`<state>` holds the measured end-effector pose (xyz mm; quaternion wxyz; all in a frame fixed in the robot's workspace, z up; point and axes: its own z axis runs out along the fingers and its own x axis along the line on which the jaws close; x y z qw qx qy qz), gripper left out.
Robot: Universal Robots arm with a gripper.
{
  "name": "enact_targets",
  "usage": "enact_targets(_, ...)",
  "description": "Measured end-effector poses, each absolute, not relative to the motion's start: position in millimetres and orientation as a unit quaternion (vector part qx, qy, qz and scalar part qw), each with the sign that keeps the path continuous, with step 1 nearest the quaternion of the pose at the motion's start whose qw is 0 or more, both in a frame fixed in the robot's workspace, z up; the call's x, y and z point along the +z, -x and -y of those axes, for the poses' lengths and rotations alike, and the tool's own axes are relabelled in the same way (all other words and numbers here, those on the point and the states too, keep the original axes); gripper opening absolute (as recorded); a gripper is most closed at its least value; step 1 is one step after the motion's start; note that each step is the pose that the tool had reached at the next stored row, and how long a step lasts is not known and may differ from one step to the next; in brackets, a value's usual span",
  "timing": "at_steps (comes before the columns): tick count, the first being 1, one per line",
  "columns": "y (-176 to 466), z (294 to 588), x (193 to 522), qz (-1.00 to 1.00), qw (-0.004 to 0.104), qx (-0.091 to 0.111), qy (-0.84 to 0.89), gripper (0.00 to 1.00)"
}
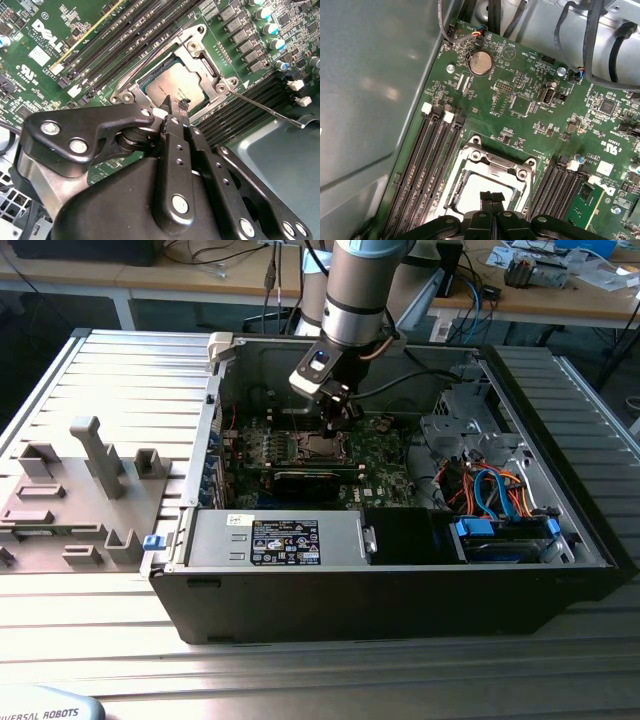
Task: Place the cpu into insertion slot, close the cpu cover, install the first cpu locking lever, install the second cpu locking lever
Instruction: 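Install the first cpu locking lever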
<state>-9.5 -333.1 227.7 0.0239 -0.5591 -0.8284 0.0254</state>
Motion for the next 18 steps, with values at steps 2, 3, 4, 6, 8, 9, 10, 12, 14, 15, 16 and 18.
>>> enact_targets(2,9.5,333.1,227.7,0.830,0.024,0.025,0.556,0.11)
enact_targets(3,9.5,333.1,227.8,0.831,0.024,0.026,0.554,0.11)
enact_targets(4,9.5,333.1,227.8,0.833,0.024,0.026,0.552,0.11)
enact_targets(6,9.5,333.1,227.7,0.834,0.024,0.026,0.551,0.11)
enact_targets(8,9.5,333.1,227.8,0.835,0.024,0.026,0.549,0.11)
enact_targets(9,9.5,333.1,227.8,0.836,0.024,0.026,0.548,0.11)
enact_targets(10,9.5,333.1,227.8,0.836,0.024,0.026,0.547,0.11)
enact_targets(12,9.5,333.1,227.8,0.838,0.023,0.026,0.545,0.11)
enact_targets(14,9.5,333.1,227.7,0.839,0.023,0.026,0.543,0.11)
enact_targets(15,9.5,333.1,227.8,0.840,0.023,0.026,0.542,0.11)
enact_targets(16,9.5,333.1,227.8,0.841,0.023,0.026,0.540,0.11)
enact_targets(18,9.5,333.1,227.7,0.842,0.023,0.026,0.538,0.11)
